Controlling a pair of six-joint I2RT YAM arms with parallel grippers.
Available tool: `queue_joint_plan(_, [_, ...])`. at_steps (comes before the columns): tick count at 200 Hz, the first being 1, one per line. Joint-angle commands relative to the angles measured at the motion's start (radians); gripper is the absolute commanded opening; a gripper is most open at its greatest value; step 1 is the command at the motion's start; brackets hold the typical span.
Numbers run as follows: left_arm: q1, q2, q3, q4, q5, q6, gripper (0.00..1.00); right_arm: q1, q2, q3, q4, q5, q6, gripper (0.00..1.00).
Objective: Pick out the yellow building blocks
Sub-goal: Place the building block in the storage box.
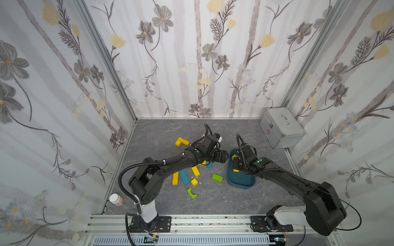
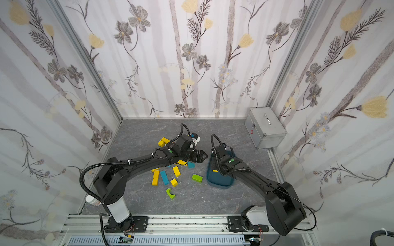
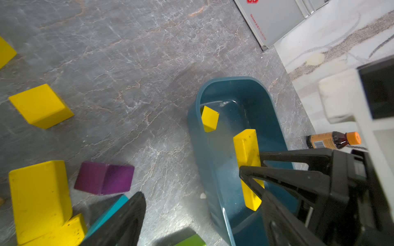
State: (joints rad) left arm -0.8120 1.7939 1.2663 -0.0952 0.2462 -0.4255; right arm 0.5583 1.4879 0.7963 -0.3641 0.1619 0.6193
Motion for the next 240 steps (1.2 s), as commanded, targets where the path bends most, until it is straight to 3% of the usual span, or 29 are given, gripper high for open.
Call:
queue_joint_plan(1, [-0.004, 0.022, 0.034, -0.015, 0.031, -0.011, 0.86, -0.018, -0.003, -0.008, 0.062, -0.017, -0.001, 0.28])
queue_joint_plan(127, [-0.039, 0.157, 0.230, -0.060, 0.103, -0.014, 0.83, -0.117, 0.064, -0.016, 0.100, -0.008, -0.068, 0.30])
queue_joint_plan(240, [-0.045, 0.144, 0.229, -0.109, 0.083, 0.006, 0.84, -0.151, 0.137, 0.001, 0.116, -0.006, -0.113, 0.32])
